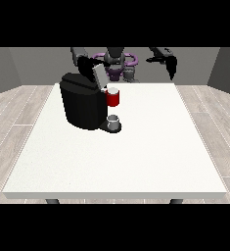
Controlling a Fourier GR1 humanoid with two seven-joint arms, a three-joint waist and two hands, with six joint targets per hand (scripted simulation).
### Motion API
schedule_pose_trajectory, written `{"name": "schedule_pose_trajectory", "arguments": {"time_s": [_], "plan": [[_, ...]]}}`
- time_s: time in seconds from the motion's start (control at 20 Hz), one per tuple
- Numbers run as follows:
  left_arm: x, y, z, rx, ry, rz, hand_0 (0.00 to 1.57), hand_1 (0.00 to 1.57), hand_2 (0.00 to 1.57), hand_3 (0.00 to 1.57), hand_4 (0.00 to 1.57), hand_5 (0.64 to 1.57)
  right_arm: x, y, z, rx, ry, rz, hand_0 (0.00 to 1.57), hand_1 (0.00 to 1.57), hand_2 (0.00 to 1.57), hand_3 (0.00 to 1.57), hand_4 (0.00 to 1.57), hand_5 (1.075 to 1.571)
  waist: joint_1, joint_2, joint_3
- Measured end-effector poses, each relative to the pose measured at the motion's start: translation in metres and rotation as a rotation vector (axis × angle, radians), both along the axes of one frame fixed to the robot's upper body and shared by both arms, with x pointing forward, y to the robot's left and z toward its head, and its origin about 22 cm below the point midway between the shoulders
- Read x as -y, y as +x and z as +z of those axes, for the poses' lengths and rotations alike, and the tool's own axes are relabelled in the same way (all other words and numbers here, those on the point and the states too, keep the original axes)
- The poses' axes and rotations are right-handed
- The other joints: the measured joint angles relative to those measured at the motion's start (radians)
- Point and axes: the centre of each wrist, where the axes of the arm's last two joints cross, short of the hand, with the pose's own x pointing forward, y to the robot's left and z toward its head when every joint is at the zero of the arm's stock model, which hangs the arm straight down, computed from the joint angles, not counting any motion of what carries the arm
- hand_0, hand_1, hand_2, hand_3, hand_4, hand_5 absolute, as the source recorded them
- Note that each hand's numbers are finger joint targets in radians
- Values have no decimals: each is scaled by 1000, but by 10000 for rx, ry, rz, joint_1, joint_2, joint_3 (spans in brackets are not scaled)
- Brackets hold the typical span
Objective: Insert the coffee pod into the coffee machine and close the lid
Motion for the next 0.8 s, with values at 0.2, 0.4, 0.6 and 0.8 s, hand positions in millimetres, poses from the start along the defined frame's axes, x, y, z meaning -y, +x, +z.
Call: {"name": "schedule_pose_trajectory", "arguments": {"time_s": [0.2, 0.4, 0.6, 0.8], "plan": [[-2, 2, -5, 161, -12, 208, 0, 0, 0, 0, 192, 1571, -13, 4, 8, 12, -199, 254, 0, 0, 0, 0, 140, 1571, -83, 160, 17], [-3, 1, -7, 135, 4, 109, 0, 0, 0, 0, 121, 1571, -28, 7, 13, 142, -696, 548, 0, 0, 0, 0, 173, 1571, 116, 175, 17], [2, 3, -7, 225, -3, 46, 0, 0, 0, 0, 154, 1571, -39, 13, 26, 506, -1114, 639, 0, 0, 0, 0, 141, 1571, 250, 292, 14], [-3, 4, -4, 284, -6, 17, 0, 0, 0, 0, 121, 1571, -48, 14, 27, 561, -1341, 837, 0, 0, 0, 0, 73, 1571, 200, 189, 14]]}}
